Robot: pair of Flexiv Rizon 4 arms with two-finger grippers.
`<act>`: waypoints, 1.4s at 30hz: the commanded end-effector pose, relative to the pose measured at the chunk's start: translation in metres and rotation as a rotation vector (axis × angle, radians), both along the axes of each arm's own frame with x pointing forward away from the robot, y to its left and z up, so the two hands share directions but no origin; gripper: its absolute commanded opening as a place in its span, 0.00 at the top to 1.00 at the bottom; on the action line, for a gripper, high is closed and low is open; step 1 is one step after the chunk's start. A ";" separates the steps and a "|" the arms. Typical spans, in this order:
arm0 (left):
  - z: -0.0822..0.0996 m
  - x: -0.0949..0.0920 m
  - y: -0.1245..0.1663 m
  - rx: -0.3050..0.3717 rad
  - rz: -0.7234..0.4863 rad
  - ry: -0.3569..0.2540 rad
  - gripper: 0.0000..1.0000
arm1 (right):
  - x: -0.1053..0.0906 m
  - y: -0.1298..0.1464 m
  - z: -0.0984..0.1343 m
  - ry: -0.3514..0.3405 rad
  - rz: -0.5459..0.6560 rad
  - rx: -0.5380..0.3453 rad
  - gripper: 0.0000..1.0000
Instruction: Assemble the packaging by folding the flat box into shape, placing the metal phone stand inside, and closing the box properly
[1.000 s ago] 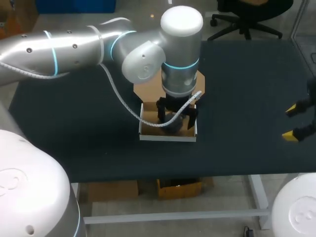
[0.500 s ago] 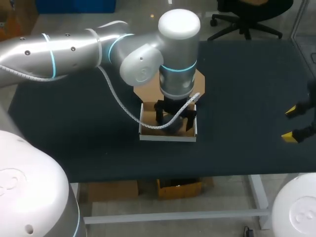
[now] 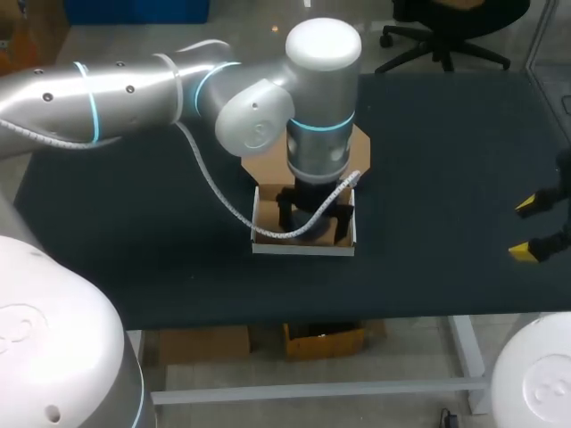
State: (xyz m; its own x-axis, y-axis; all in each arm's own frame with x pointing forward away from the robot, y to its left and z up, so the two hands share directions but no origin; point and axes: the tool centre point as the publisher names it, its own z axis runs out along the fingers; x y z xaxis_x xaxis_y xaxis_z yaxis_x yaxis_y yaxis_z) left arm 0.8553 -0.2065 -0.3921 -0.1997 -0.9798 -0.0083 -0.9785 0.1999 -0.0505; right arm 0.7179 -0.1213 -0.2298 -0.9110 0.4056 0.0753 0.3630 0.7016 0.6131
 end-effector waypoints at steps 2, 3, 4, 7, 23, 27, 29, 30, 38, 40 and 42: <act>-0.002 -0.006 -0.004 0.006 0.018 0.012 0.00 | 0.000 -0.001 0.000 -0.001 0.001 0.002 0.00; -0.002 -0.008 -0.005 0.003 0.018 0.014 0.00 | 0.000 -0.001 0.000 -0.001 0.001 0.002 0.00; -0.003 -0.010 -0.006 0.002 0.019 0.017 0.00 | 0.000 -0.001 0.000 -0.001 0.001 0.002 0.00; -0.003 -0.016 -0.009 0.006 0.032 0.027 0.00 | 0.000 -0.001 0.000 -0.001 0.001 0.002 0.00; -0.007 -0.048 -0.015 0.010 0.094 0.060 0.00 | 0.000 -0.001 0.000 -0.001 0.001 0.002 0.00; -0.007 -0.056 -0.018 -0.006 0.115 0.074 0.00 | 0.000 -0.001 0.000 -0.001 0.001 0.002 0.00; -0.008 -0.060 -0.020 -0.011 0.125 0.083 0.00 | 0.000 -0.001 0.000 -0.001 0.001 0.002 0.00; -0.008 -0.062 -0.021 -0.010 0.128 0.083 0.00 | 0.000 -0.001 0.000 -0.001 0.001 0.002 0.00; -0.010 -0.073 -0.023 -0.027 0.184 0.103 0.00 | 0.000 -0.001 0.000 -0.001 0.001 0.002 0.00; -0.011 -0.076 -0.022 -0.036 0.194 0.105 0.00 | 0.000 -0.001 0.000 -0.001 0.001 0.002 0.00; -0.010 -0.078 -0.022 -0.043 0.205 0.103 0.00 | 0.000 -0.001 0.000 -0.001 0.001 0.002 0.00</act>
